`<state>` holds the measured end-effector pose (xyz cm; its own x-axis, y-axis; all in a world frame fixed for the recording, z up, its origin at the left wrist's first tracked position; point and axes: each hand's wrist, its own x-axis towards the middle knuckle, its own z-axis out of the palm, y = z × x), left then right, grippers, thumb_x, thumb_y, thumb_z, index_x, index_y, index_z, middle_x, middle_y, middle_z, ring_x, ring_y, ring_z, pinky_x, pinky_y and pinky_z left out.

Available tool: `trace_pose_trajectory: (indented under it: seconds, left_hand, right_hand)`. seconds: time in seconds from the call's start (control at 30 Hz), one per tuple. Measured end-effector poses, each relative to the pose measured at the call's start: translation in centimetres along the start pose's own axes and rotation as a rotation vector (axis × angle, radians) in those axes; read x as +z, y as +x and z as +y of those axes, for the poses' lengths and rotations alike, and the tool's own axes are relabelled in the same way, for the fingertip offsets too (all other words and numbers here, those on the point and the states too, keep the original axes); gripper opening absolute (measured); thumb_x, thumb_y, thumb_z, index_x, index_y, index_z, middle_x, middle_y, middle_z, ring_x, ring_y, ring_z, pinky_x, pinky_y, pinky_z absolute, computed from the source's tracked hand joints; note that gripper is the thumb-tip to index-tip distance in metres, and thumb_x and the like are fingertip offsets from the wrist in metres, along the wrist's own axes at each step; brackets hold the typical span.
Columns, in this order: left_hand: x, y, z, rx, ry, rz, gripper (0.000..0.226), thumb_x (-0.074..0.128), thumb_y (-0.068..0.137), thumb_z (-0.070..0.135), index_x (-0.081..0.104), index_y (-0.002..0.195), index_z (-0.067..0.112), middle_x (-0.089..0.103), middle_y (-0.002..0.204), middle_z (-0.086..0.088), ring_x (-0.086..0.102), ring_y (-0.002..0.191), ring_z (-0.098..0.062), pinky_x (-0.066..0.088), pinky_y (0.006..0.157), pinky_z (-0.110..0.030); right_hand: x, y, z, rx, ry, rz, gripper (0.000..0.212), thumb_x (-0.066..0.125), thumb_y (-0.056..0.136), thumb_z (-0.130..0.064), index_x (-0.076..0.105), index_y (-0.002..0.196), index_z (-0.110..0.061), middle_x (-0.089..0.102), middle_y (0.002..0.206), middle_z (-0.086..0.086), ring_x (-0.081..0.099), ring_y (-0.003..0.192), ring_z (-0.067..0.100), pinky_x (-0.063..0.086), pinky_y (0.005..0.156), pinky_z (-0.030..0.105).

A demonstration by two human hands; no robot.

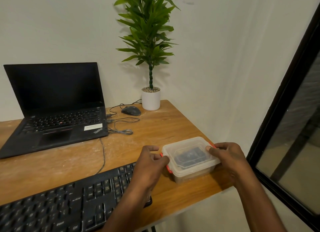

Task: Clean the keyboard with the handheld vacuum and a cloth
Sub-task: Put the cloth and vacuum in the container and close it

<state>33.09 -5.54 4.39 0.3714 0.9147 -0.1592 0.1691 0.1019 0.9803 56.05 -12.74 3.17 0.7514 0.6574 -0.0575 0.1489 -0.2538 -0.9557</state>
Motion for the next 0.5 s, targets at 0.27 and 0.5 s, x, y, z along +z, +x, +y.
trace_pose_trajectory:
  seconds: [0.27, 0.5]
  left_hand:
    - [0.2, 0.3, 0.0, 0.057, 0.086, 0.064, 0.044, 0.076, 0.088, 0.015, 0.053, 0.121, 0.029, 0.072, 0.099, -0.008, 0.070, 0.092, -0.023, 0.053, 0.073, -0.036]
    - [0.1, 0.6, 0.0, 0.071, 0.119, 0.075, 0.044, 0.082, 0.087, 0.019, 0.055, 0.119, 0.031, 0.073, 0.098, -0.003, 0.069, 0.088, -0.015, 0.054, 0.071, -0.034]
  right_hand:
    - [0.9, -1.2, 0.5, -0.252, -0.189, 0.147, 0.025, 0.075, 0.091, -0.021, 0.073, 0.113, -0.008, 0.071, 0.093, -0.004, 0.065, 0.083, 0.012, 0.052, 0.067, 0.029]
    - [1.1, -1.2, 0.5, -0.290, -0.260, 0.216, 0.028, 0.074, 0.092, -0.022, 0.073, 0.116, -0.007, 0.071, 0.104, 0.004, 0.066, 0.093, 0.022, 0.056, 0.080, 0.038]
